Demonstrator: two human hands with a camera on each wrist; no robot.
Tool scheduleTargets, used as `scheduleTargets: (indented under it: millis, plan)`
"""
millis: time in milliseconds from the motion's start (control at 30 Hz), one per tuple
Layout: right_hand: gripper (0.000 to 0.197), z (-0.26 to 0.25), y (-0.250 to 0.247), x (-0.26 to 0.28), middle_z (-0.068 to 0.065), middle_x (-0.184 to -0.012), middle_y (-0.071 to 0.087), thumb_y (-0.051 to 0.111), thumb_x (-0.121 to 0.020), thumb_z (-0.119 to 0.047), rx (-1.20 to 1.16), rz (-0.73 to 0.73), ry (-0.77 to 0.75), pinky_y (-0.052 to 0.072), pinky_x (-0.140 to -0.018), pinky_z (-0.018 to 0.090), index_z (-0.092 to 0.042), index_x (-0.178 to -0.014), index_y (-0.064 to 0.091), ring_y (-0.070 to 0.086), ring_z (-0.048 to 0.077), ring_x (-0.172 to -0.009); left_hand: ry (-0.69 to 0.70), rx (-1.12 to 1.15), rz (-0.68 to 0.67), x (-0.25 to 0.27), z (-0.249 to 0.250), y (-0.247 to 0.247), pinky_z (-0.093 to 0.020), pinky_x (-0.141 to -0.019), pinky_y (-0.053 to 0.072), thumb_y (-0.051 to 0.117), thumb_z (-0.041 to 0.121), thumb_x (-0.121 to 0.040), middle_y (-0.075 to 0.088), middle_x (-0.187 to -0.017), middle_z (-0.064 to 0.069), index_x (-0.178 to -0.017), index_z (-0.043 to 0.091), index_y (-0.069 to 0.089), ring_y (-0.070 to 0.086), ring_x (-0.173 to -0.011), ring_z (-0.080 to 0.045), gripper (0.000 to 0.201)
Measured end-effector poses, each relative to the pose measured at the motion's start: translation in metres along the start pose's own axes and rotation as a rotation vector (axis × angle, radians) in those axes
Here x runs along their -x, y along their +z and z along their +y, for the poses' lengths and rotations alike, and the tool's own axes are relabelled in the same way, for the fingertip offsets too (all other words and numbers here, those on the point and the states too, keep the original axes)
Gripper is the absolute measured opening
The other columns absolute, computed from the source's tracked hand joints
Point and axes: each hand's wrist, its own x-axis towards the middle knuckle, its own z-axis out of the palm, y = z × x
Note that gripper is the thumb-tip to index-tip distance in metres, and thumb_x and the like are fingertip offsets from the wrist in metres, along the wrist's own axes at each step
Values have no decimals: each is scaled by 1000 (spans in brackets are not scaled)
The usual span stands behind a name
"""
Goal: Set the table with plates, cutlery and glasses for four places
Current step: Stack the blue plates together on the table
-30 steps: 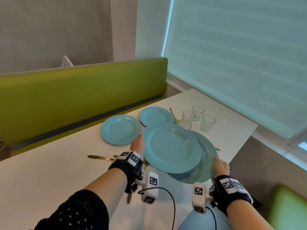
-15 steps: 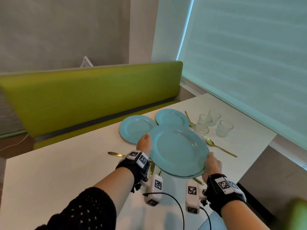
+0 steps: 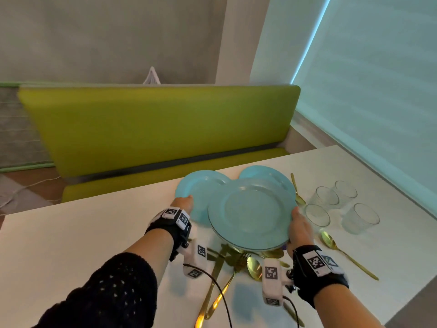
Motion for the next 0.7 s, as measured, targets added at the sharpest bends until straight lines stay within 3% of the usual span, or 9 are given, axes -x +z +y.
scheduleTargets:
  millis: [100,200,267,333,400,533,633,700]
  plan:
    - [36,-5,3,-20,13,-105,68,37,-94,-46,29,7,9,49,-94,55,-25,-76,60,63,33,-100,-73,-215,-29,-46,-20,1,-34,-92,48,52,13,-85,61,-120,-14,-107,10,56,61,-109,-32,22]
    - [35,-4,7,-41,13,-108,67,36,-97,-43,21,-17,28,49,-95,53,-24,-80,60,62,32,-102,-70,-422,-75,-96,-45,17,-32,-81,48,52,18,-79,64,-117,-12,-100,13,57,63,-102,-32,23]
    - [33,-2,9,-52,12,-110,66,35,-99,-39,24,-27,30,48,-96,52,-19,-91,61,62,31,-103,-43,-227,-87,-95,-38,14,-32,-80,47,52,20,-82,61,-125,-17,-114,11,60,61,-109,-35,34]
    - [32,1,12,-59,10,-111,65,34,-99,-40,37,-27,9,49,-96,51,-20,-101,60,62,29,-102,-84,14,-42,-83,-31,15,-35,-85,49,49,19,-92,54,-133,-23,-130,1,52,56,-120,-37,42]
    - [34,4,13,-65,10,-110,67,34,-96,-44,75,-22,2,49,-94,52,-22,-94,61,63,29,-101,-151,185,-20,-80,-28,17,-36,-85,49,47,22,-96,52,-135,-25,-132,-3,48,55,-122,-37,44]
    - [34,7,20,-71,10,-109,67,34,-94,-49,88,-12,1,49,-94,52,-29,-82,58,63,29,-102,-173,277,62,-63,-17,15,-41,-93,51,37,27,-99,56,-128,-26,-131,-6,47,57,-114,-40,47]
    - [36,1,30,-67,10,-115,65,36,-90,-54,76,-26,-18,47,-97,52,-27,-88,59,61,29,-105,-114,245,189,-48,-2,5,-40,-97,41,31,26,-101,50,-134,-27,-135,-6,41,49,-120,-42,48]
    - [33,-8,37,-58,10,-115,64,35,-95,-48,71,-48,-25,46,-98,51,-24,-91,57,60,29,-106,-62,258,261,-32,10,0,-38,-97,38,29,24,-102,48,-136,-27,-134,-7,41,46,-123,-41,46]
